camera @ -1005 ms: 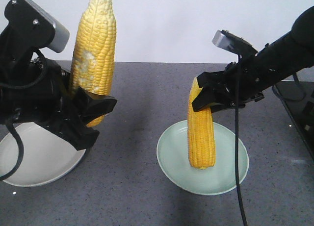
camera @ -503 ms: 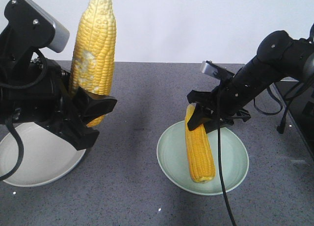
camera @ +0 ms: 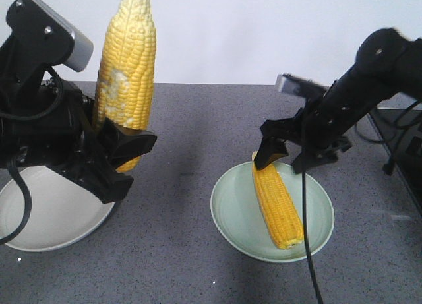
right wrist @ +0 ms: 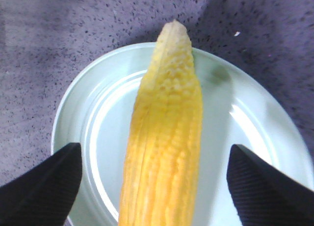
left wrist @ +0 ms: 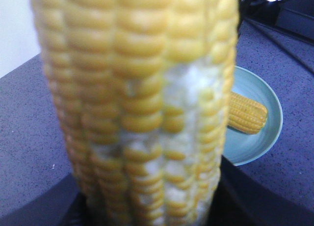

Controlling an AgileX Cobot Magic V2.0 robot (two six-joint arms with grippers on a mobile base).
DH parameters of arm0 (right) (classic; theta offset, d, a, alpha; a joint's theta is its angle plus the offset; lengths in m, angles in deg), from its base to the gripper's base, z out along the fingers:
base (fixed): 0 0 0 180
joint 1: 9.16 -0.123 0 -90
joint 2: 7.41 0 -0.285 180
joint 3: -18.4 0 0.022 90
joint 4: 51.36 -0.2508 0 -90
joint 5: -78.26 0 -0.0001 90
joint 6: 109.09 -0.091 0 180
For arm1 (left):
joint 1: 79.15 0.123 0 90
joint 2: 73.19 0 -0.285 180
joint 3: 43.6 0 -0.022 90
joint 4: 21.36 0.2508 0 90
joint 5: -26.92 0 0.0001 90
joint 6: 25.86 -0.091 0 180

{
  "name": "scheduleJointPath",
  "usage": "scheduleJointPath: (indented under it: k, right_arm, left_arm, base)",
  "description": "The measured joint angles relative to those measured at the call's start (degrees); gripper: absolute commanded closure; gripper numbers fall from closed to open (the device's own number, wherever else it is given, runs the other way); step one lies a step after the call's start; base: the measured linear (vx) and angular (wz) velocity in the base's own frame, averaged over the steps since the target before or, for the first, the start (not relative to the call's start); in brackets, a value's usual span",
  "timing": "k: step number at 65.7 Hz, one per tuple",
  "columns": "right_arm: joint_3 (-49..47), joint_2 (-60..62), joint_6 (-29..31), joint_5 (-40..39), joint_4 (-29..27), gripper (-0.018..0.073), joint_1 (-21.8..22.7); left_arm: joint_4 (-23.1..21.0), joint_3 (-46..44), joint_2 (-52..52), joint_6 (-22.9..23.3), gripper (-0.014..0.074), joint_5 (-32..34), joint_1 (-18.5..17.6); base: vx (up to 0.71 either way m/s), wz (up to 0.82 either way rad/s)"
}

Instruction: Distribute corn equally

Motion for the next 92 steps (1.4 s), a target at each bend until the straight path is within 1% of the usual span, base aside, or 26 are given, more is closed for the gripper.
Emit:
scheduleJointPath:
  k: [7,14,21,30,44,55,62,76,84,92]
  right_arm:
    - [0.0,5.1,-0.7,0.3,5.8,-0.0023,-1.8]
    - [0.0,9.5,-2.7,0.7,11.8,-0.0023,-5.3]
    - [0.0,13.5,-5.3,0.8,17.4,-0.0023,-9.4]
    - [0.0,17.2,-6.5,0.6,21.1,-0.0023,-13.4]
    - [0.0,21.2,-6.6,-1.2,21.9,-0.0023,-16.9]
    - [0.0,22.6,-6.6,-1.6,22.0,-0.0023,-17.1]
    - [0.0,22.8,-6.6,-1.7,22.2,-0.0023,-17.1]
    - [0.0,22.8,-6.6,-1.7,22.2,-0.0023,-17.1]
    - [0.0,22.8,-6.6,-1.7,22.2,-0.0023,-17.1]
    - [0.0,22.8,-6.6,-1.7,22.2,-0.0023,-17.1]
  left_arm:
    - [0.2,0.0,0.0,0.9,0.0324,-1.4,0.0]
    - [0.2,0.0,0.0,1.8,0.0324,-1.9,0.8]
    - [0.2,-0.3,0.0,2.6,0.0324,-3.8,3.8]
    - [0.2,-2.9,-0.9,2.6,0.0324,-8.4,8.8]
    - [0.3,-6.8,-4.2,2.8,0.0324,-14.6,15.8]
    - [0.5,-6.9,-7.9,2.8,0.0324,-17.3,20.9]
    - [0.7,-6.9,-10.4,2.8,0.0324,-18.1,23.4]
    - [0.9,-7.0,-16.2,2.8,0.0324,-20.9,26.2]
    - [1.8,-7.0,-19.0,3.0,0.0324,-21.5,26.7]
    - [3.9,-7.0,-22.2,4.6,0.0324,-22.7,26.8]
  base:
    - [0.00,0.00]
    - [0.00,0.00]
    - [0.00,0.00]
    - [0.00,0.00]
    - [0.00,0.00]
    - [0.00,0.00]
    - [0.00,0.00]
    - [0.00,0.00]
    - [0.00,0.00]
    - [0.00,0.00]
